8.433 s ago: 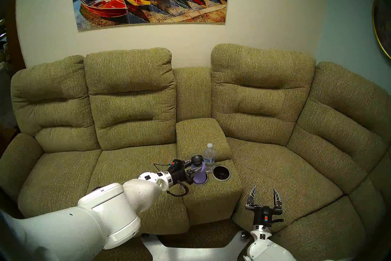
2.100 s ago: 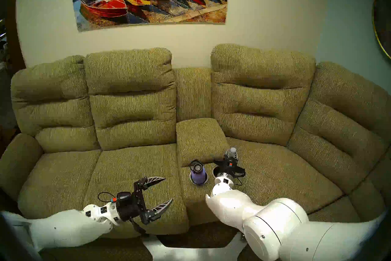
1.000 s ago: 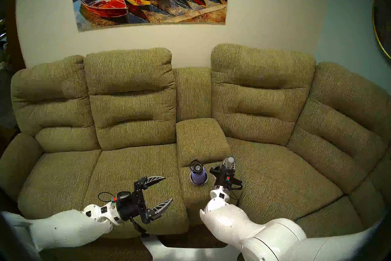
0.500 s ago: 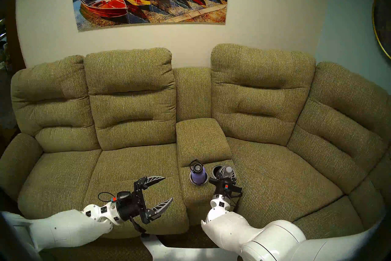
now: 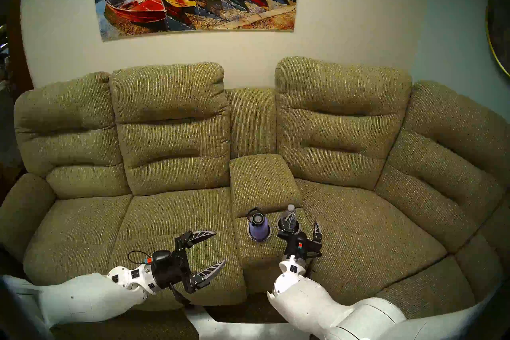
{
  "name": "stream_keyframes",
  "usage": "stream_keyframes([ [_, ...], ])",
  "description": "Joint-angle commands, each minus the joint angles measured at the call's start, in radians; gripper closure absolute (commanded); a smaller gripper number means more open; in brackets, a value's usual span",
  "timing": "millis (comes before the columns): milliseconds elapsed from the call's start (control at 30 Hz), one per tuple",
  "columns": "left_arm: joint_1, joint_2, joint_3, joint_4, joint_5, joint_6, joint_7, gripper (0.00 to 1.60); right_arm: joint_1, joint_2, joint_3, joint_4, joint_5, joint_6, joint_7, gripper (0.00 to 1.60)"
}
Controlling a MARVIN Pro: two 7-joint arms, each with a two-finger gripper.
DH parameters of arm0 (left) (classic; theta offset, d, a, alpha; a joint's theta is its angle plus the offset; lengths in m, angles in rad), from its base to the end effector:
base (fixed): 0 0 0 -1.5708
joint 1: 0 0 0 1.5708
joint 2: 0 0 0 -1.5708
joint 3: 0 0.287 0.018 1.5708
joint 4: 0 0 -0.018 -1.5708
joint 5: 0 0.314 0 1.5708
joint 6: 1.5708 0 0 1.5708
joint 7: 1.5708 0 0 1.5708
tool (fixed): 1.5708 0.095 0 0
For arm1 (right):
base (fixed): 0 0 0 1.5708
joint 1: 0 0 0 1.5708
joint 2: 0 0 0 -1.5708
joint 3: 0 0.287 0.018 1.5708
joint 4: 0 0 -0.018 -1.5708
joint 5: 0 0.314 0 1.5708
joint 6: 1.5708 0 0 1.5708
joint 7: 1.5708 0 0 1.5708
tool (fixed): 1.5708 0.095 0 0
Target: Put bottles into cup holders
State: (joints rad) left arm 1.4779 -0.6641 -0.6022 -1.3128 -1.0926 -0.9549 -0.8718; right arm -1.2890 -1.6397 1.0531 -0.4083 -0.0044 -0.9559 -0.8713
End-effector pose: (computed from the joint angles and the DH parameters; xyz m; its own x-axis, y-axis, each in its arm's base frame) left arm 0.2592 0.0573 -0.4056 -0.0773 0.1791 0.9808 -0.9068 -0.4215 0.0055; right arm 0.3544 0.0701 -0.5130 -0.1035 0.0361 0.9940 -0.3416 -0.9398 -0.0015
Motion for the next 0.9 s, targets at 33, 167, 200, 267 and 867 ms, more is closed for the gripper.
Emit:
stream_keyframes([
  [33, -0.003, 0.003, 0.001, -0.015, 0.014, -0.005, -0.028, 0.00, -0.115, 0.103, -0.002, -0.083, -0.044, -0.004, -0.047, 0.00],
  [167, -0.004, 0.004, 0.001, -0.016, 0.024, -0.005, -0.024, 0.00, -0.163, 0.139, 0.000, -0.144, -0.064, -0.004, -0.048, 0.00],
  [200, -0.004, 0.004, 0.001, -0.017, 0.025, -0.005, -0.024, 0.00, -0.172, 0.147, 0.000, -0.156, -0.069, -0.004, -0.049, 0.00],
  [267, -0.004, 0.004, 0.001, -0.017, 0.029, -0.005, -0.024, 0.00, -0.194, 0.161, 0.001, -0.189, -0.080, -0.004, -0.052, 0.00],
  [867, -0.003, 0.006, -0.001, -0.019, 0.042, -0.005, -0.029, 0.00, -0.349, 0.230, 0.050, -0.448, -0.150, -0.004, -0.059, 0.00],
])
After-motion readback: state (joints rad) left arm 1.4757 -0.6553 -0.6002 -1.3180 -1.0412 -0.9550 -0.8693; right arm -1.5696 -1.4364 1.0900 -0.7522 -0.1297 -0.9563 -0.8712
